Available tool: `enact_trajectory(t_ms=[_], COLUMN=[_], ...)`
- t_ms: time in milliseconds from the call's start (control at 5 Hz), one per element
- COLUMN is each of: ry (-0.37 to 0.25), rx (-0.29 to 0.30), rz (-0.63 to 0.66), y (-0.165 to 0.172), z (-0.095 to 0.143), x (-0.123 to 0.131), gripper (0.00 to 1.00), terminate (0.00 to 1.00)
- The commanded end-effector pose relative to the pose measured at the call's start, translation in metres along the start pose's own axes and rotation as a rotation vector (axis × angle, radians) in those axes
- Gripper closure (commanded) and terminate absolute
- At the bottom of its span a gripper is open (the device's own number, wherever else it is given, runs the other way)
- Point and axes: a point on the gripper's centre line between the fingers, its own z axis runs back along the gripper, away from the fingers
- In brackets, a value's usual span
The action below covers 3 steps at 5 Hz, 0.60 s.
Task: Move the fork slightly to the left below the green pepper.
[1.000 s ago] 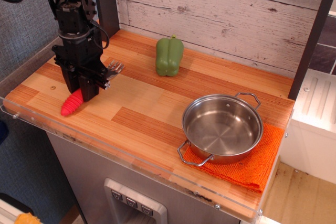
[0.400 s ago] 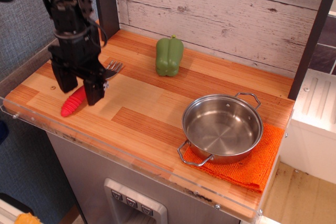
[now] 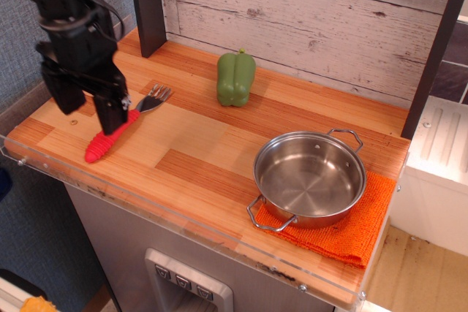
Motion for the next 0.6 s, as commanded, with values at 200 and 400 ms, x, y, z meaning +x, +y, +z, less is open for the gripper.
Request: enact_trajectory(t_ms=[200,400], ry=[-0.027,-0.027], rx=[-0.025,-0.025], rz=[0.011,0.011], y=[-0.0096,-0.0096], z=[0.0148,0.0148], x=[0.0026,0.0026], gripper=[0.0,0.0], terminate=[0.0,1.0])
